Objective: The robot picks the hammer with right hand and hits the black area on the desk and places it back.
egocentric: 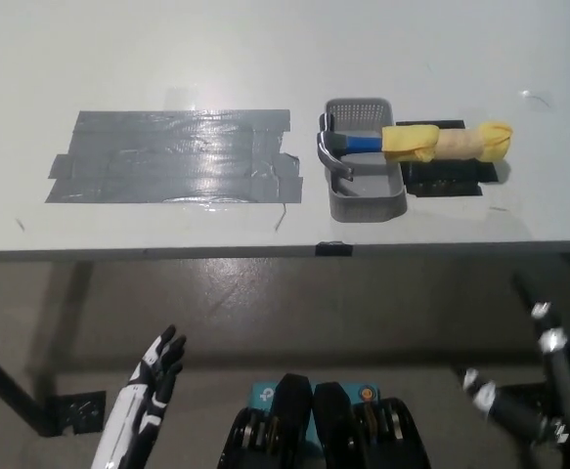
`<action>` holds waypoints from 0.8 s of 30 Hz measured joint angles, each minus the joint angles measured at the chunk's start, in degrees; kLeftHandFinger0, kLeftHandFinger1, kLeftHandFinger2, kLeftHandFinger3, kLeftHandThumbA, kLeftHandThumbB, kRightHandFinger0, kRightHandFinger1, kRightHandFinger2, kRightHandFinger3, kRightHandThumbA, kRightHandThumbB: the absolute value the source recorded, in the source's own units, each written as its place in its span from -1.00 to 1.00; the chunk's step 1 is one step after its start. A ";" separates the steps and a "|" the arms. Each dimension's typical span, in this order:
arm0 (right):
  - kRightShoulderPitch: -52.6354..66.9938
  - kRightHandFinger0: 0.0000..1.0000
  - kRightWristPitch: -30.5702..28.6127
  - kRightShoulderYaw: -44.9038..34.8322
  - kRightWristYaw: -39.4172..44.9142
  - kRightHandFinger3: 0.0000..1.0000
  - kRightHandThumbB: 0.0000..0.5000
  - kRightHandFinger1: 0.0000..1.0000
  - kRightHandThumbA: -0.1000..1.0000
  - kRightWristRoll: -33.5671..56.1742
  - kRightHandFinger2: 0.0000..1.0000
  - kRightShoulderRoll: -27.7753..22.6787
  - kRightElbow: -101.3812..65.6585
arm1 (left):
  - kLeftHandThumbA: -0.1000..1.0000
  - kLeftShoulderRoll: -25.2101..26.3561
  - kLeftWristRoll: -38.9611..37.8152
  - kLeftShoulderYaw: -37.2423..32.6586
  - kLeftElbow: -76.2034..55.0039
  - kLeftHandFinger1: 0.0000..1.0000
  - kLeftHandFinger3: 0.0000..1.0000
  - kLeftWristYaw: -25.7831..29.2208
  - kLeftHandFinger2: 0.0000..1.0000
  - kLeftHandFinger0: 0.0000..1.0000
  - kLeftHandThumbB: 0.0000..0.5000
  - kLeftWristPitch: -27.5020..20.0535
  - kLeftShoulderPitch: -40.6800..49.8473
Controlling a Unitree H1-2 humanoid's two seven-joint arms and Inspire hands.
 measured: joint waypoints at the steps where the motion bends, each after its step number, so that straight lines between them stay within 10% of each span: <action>1: -2.24 1.00 0.40 -0.25 0.02 1.00 -0.04 1.00 0.53 -1.30 1.00 -0.64 -0.38 | 0.87 -0.02 0.17 -0.23 -0.24 1.00 1.00 0.00 1.00 1.00 -0.48 0.12 -0.43; 24: -33.05 1.00 14.65 11.07 1.71 1.00 0.60 1.00 1.00 -29.18 1.00 -9.19 22.33 | 0.93 0.59 2.98 -0.53 -0.58 1.00 1.00 -0.05 1.00 1.00 -0.60 1.73 -1.77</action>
